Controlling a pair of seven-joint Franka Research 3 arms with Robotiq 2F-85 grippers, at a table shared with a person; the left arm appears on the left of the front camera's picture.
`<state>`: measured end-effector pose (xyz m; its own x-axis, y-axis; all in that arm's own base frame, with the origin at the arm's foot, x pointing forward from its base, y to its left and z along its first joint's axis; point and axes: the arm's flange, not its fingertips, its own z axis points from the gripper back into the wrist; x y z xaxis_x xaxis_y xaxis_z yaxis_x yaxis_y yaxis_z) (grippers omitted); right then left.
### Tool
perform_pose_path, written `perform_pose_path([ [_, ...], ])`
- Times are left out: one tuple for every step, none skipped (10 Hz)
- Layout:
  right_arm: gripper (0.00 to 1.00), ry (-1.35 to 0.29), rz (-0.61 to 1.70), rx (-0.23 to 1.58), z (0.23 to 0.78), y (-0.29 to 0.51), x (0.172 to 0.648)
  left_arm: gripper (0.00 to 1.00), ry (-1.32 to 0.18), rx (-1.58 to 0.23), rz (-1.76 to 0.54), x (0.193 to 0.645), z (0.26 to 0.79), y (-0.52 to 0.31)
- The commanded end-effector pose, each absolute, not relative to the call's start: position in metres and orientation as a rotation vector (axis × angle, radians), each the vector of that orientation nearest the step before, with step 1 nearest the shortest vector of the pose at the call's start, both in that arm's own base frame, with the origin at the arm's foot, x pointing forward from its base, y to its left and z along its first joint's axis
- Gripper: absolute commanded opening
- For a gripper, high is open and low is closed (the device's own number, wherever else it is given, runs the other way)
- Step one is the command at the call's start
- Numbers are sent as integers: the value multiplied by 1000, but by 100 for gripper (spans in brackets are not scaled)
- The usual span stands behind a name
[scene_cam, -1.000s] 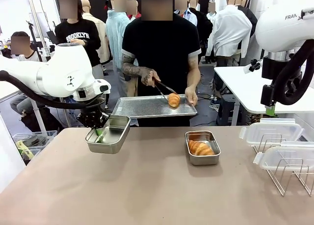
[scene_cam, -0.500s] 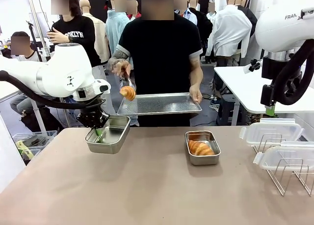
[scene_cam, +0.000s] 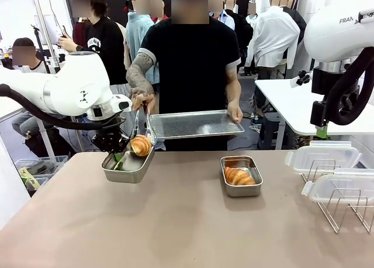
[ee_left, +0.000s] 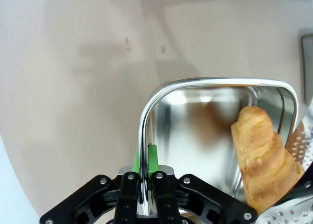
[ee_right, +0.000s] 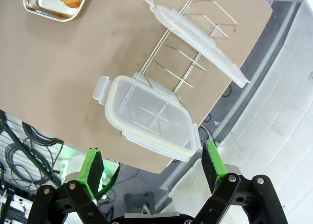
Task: Place the bread in airtight containers.
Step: Once an object is inside an Airtight Container , place the container in the center of the table.
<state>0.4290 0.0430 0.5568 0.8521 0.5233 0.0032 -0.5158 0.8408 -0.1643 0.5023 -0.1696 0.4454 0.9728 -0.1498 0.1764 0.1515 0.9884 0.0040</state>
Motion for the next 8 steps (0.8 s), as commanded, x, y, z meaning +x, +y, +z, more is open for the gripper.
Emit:
perform_pose_path([
  [100,-63,540,-148,554,46,431,0,-200,4,-133,502,447,-170],
  [100,-63,540,-148,554,46,431,0,-200,4,-133,502,447,-170],
  [100,-63,540,-148,554,46,431,0,-200,4,-133,502,447,-170],
  [100,-63,540,-148,554,46,431,0,-200,4,-133,502,447,-170],
  [100,-63,540,-148,554,46,431,0,-200,4,-133,502,447,-170],
  [100,-63,540,-148,554,46,431,0,-200,4,-133,502,447,-170],
  [100,-63,540,-148,554,46,431,0,-200,4,-133,502,447,-170],
  [100,-63,540,-148,554,46,431,0,-200,4,-133,502,447,-170],
])
